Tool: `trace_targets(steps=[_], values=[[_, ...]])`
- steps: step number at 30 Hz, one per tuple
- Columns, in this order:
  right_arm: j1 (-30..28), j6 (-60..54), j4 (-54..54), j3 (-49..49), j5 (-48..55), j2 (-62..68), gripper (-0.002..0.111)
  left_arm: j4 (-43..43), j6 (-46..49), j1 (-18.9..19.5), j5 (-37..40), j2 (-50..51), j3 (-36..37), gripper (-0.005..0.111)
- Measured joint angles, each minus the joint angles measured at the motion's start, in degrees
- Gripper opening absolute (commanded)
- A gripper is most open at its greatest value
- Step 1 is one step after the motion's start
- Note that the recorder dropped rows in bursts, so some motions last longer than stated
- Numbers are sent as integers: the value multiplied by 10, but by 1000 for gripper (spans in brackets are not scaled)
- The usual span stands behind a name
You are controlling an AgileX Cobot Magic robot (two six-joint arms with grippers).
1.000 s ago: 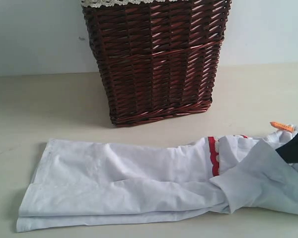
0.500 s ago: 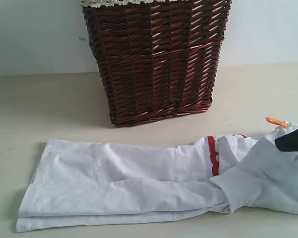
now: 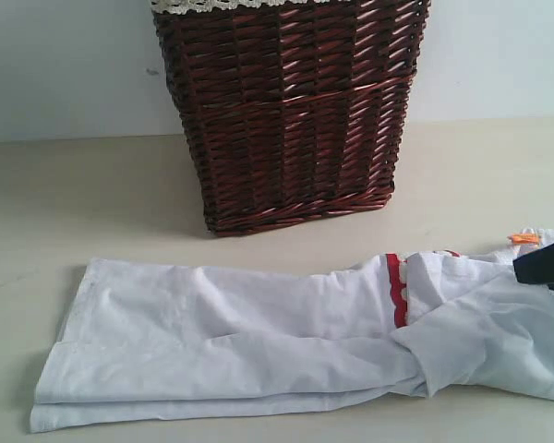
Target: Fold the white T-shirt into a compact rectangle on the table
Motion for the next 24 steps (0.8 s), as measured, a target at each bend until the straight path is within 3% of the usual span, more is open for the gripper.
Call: trace_targets(steps=[5, 13, 16, 24], values=[[0, 62, -121, 0, -113, 0, 105, 0, 0, 0, 0, 0, 0, 11], [0, 72, -87, 1, -177, 0, 105, 0, 0, 0, 0, 0, 0, 11], [0, 79, -26, 1, -217, 0, 105, 0, 0, 0, 0, 0, 0, 11], [0, 86, 18, 1, -237, 0, 105, 0, 0, 0, 0, 0, 0, 11]])
